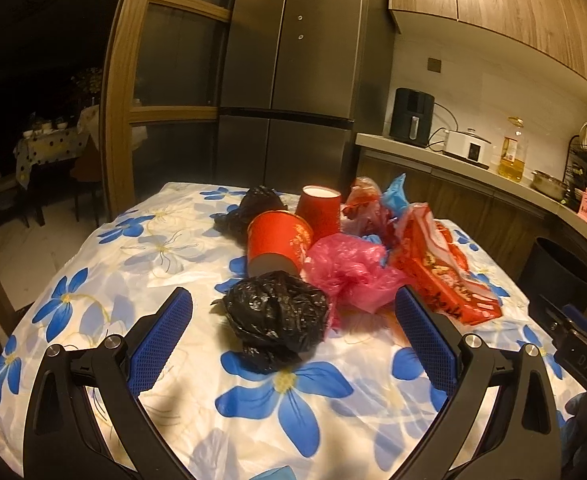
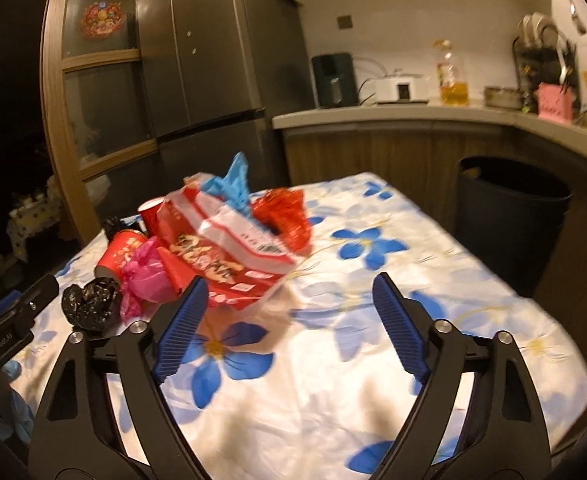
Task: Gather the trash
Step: 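Grasp the black plastic bag with the left tool while the right tool grasps the red snack wrapper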
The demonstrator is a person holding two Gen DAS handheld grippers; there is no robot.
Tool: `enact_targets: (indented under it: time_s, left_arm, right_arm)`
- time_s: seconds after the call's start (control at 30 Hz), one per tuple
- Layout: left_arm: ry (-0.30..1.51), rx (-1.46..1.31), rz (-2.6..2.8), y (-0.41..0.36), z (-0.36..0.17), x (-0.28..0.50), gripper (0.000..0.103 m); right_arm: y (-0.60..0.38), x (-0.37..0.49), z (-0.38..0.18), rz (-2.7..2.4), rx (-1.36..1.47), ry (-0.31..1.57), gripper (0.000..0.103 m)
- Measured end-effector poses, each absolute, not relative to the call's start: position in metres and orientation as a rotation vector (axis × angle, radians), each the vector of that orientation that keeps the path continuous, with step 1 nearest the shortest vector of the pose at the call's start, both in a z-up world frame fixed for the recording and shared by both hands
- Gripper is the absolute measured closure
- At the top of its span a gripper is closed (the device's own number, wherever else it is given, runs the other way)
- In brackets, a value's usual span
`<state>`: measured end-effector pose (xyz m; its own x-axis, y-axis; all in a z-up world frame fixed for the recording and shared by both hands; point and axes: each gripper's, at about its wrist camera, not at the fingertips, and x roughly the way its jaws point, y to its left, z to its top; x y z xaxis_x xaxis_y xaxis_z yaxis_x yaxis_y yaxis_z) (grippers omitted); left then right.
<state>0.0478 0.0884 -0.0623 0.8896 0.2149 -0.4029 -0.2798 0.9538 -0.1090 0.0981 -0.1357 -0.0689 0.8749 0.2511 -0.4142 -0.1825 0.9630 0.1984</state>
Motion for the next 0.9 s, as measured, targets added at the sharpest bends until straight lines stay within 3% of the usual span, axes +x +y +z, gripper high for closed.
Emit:
enact_targets:
  time_s: [0.27,0.37,0.77,0.9]
  left_arm:
    - [0.441,-0.185,0.272,0.105,-0.072,0.069,0.008]
    - [0.507,-0.194,0.261,0.111,-0.082,0.084,0.013]
    - [0.619,-0.251,0.196,0.120,-0.101,0.096,0.068]
    - [0.599,-0.325,0.168,0.127,-0.095,0.086,0.074]
  right_arm:
    - [-0.118,0.108,-0.076,0.265,0.152,0.461,0.022]
    - [-0.117,0.112,-0.077,0.274,0.155,0.462,0.022]
    - [-0.089,0.109,-0.080,0.346,0.080,0.425,0.022]
    - [-0.076,0.108,-0.083,0.347,0.017,0.417,0.024]
